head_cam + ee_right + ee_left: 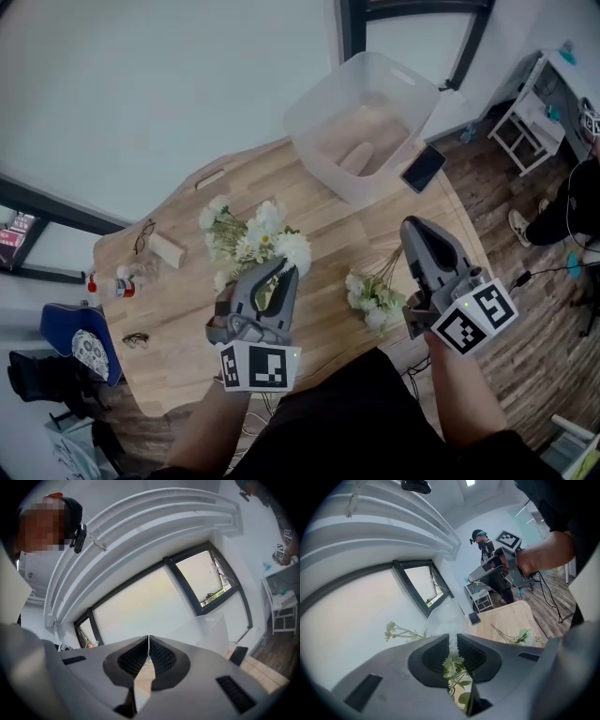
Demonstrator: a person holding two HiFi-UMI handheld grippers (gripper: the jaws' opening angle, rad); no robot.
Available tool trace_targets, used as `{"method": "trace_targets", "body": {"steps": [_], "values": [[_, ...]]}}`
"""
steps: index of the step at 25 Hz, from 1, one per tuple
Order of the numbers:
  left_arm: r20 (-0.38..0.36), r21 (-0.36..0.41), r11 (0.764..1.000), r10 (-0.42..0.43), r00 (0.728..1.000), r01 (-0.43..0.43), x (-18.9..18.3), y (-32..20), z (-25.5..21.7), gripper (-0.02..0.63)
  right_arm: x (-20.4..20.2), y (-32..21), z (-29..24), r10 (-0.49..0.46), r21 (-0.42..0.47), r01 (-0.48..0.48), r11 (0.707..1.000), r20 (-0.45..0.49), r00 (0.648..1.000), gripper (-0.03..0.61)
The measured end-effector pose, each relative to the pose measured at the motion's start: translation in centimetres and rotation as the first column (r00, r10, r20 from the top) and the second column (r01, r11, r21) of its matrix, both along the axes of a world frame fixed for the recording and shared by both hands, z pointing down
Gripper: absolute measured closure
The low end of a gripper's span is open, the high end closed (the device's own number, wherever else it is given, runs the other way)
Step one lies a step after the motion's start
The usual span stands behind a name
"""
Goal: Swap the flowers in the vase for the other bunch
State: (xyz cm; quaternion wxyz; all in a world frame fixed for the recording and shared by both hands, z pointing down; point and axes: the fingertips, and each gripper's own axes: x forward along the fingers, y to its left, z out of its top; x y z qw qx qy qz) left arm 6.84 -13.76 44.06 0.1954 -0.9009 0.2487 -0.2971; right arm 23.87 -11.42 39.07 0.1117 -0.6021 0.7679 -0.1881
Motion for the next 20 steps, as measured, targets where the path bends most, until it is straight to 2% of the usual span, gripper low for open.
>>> {"method": "trace_targets", "body": {"steps": [5,12,20], "values": [[0.022,0.018,1.0,-0.002,1.0,0.002,-0.2,0.7,0.3,0.561,-0.2,0.5,-0.6,0.003,0.016,-0.003,1.0,-0.002,1.0,0.549],[-0.012,0.059,0.998,0.009,1.0,-0.008,0.0,1.3,-1.3,0.514,-0.5,1.5,-1.6,0.003,0.033,-0.003,0.999,-0.011,1.0,0.548],[-0.038,0.116,0.993,0.014,0.999,-0.01,-0.4,2.0,-3.8,0.506,-0.6,2.6,-3.0,0.005,0.064,-0.003,0.998,-0.021,1.0,0.548]]}}
